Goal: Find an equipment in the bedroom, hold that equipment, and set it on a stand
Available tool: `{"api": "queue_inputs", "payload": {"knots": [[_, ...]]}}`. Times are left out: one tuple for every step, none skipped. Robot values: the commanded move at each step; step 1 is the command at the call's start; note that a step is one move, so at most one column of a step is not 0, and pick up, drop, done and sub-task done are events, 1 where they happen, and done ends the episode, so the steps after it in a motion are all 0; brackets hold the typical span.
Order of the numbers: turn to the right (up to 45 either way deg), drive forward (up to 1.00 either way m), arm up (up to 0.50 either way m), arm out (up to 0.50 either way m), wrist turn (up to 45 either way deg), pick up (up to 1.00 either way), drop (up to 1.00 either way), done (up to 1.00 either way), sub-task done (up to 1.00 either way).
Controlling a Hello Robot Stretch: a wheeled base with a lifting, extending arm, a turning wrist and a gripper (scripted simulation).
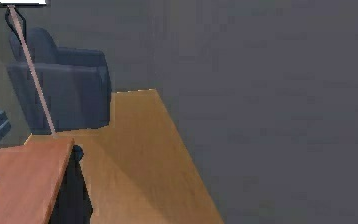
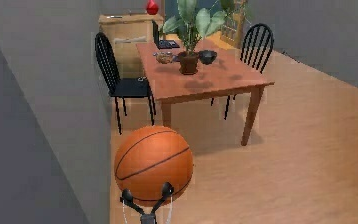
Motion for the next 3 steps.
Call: {"api": "queue_inputs", "payload": {"knots": [[-12.0,0.0,0.0,0.0,0.0,0.0,0.0,0.0,0.0],[0.0,0.75,0.0,0.0,0.0,0.0,0.0,0.0,0.0],[-3.0,0.0,0.0,0.0,0.0,0.0,0.0,0.0,0.0]]}}
